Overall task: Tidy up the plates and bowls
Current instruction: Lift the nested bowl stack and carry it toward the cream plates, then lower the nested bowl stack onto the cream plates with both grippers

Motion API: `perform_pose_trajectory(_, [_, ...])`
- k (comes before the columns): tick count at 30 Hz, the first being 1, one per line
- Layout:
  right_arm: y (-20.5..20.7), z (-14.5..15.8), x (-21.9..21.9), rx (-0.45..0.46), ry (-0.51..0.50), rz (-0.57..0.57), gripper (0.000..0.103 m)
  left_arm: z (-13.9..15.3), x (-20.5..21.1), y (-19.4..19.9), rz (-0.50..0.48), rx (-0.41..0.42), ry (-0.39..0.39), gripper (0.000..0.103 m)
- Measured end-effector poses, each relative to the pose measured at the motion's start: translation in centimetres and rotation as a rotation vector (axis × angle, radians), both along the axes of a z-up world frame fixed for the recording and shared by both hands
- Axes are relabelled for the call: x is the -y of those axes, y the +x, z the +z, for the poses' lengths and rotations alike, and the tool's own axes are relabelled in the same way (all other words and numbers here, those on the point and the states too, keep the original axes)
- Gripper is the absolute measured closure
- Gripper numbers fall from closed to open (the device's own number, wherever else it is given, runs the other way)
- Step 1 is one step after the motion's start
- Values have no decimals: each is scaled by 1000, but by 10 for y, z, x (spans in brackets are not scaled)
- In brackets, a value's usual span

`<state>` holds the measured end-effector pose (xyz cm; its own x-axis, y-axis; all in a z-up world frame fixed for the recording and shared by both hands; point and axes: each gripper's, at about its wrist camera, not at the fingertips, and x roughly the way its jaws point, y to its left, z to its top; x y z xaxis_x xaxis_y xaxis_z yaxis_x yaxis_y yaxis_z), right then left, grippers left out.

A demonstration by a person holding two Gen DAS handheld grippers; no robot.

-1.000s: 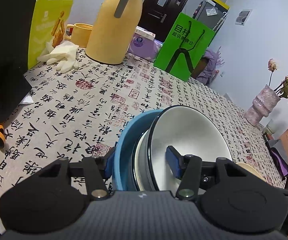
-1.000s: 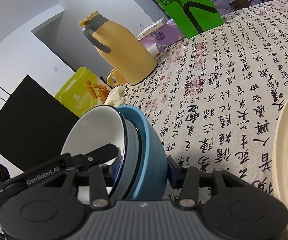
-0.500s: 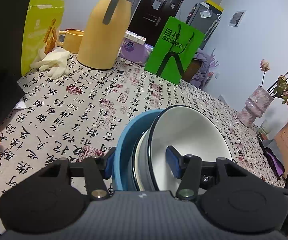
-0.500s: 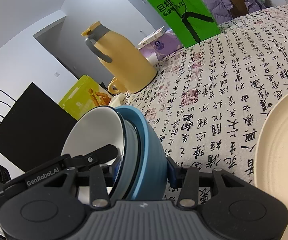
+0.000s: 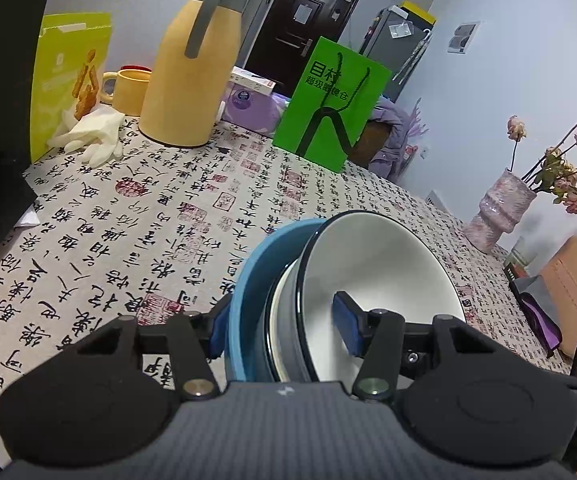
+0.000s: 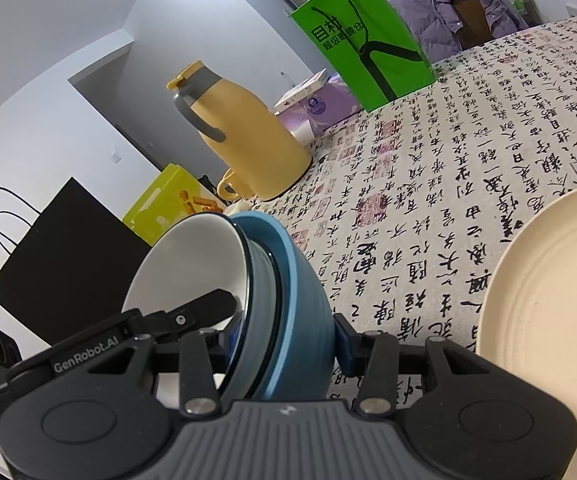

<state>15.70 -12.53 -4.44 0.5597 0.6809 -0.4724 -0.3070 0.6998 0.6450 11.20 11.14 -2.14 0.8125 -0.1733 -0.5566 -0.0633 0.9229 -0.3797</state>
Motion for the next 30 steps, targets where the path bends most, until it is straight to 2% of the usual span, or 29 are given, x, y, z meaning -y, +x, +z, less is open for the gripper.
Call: perform_pose_trajectory(30, [-18, 8, 75, 16, 35, -91, 59, 12, 70, 0, -83, 25, 29, 50])
